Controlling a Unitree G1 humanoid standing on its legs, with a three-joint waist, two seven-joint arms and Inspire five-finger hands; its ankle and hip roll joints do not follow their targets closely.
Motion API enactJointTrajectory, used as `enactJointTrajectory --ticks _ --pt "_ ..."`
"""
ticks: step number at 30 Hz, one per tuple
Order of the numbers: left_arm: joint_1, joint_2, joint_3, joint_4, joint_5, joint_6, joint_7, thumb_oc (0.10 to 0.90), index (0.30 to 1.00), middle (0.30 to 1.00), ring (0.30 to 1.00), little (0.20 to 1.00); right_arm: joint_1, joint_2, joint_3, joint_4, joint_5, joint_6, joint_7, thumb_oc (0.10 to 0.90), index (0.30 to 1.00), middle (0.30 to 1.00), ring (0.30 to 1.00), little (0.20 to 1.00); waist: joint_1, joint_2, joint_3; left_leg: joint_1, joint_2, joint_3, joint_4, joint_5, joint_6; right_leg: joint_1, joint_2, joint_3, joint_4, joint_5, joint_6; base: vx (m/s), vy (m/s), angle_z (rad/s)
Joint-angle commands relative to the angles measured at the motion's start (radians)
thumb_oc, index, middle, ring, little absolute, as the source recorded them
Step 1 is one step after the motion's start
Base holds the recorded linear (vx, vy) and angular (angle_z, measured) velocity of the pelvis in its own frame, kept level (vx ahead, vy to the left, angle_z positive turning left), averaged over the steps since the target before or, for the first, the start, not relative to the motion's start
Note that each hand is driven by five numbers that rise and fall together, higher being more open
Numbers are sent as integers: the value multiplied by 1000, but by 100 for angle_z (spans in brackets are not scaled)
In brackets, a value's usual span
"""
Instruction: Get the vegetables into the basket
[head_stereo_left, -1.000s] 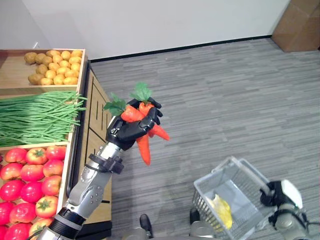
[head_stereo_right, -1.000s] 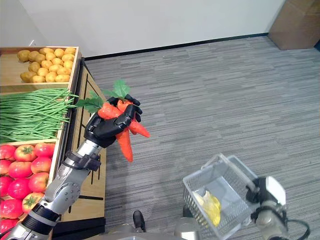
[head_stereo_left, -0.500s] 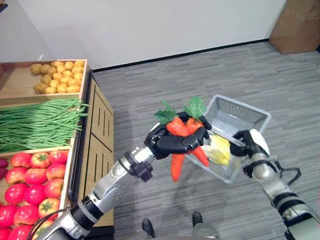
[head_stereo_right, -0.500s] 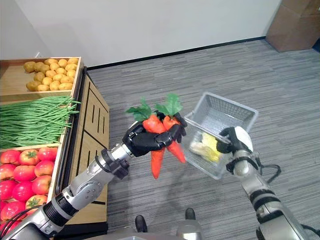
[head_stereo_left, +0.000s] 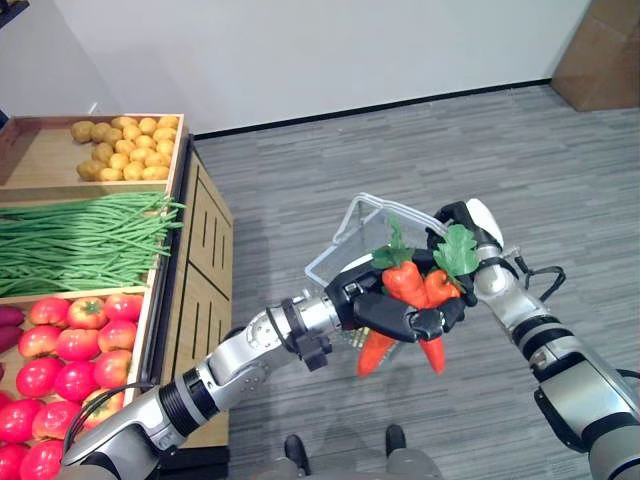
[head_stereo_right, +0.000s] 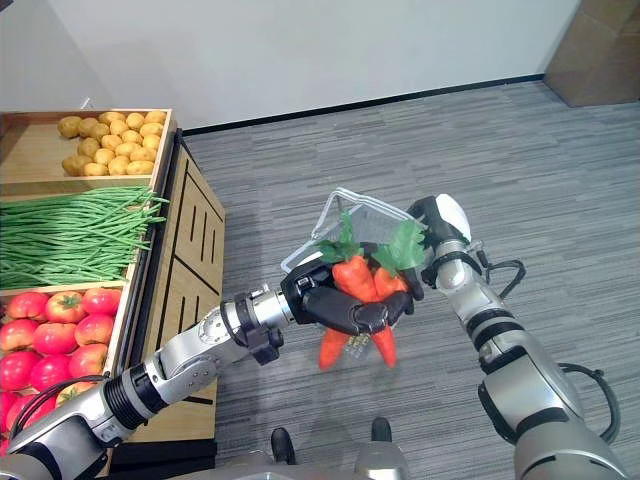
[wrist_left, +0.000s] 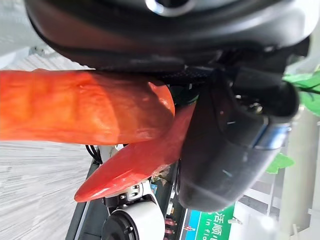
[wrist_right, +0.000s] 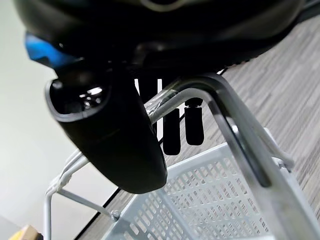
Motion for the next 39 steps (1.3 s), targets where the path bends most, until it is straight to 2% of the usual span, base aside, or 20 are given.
enactJointTrajectory --ticks 1,6,10,12,22,39 --pt "-124 -60 -22 22 26 -70 -19 400 300 300 300 300 -241 21 -72 -96 192 -149 -60 400 300 300 300 300 17 -26 -41 21 79 -4 1 -55 -84 43 -21 -42 0 -104 62 0 0 0" --pt "-99 -92 -16 121 81 -64 1 400 300 300 300 300 -190 96 -40 -212 253 -122 -23 400 300 300 300 300 6 -35 -44 27 73 2 1 -63 -79 42 -28 -36 0 -101 61 2 11 1" --pt "-60 -139 24 273 173 -68 66 400 300 300 300 300 -142 141 -12 -300 255 -107 -3 400 300 300 300 300 -4 -42 -49 33 69 13 1 -68 -77 39 -32 -27 0 -97 62 0 0 0" --pt "-23 -196 65 383 183 -61 134 400 300 300 300 300 -113 155 -1 -346 253 -100 8 400 300 300 300 300 -4 -45 -47 34 67 14 1 -69 -75 37 -33 -28 0 -94 61 0 0 0" --pt "-8 -320 181 620 193 -69 302 400 300 300 300 300 -42 120 32 -491 230 -95 41 400 300 300 300 300 -14 -51 -44 33 66 19 1 -67 -75 36 -32 -29 0 -92 59 0 0 0" --pt "-13 -370 381 806 247 -79 455 400 300 300 300 300 170 35 26 -775 247 -103 131 400 300 300 300 300 -44 -60 -43 46 78 38 1 -66 -82 42 -23 -22 0 -101 53 1 -2 0"
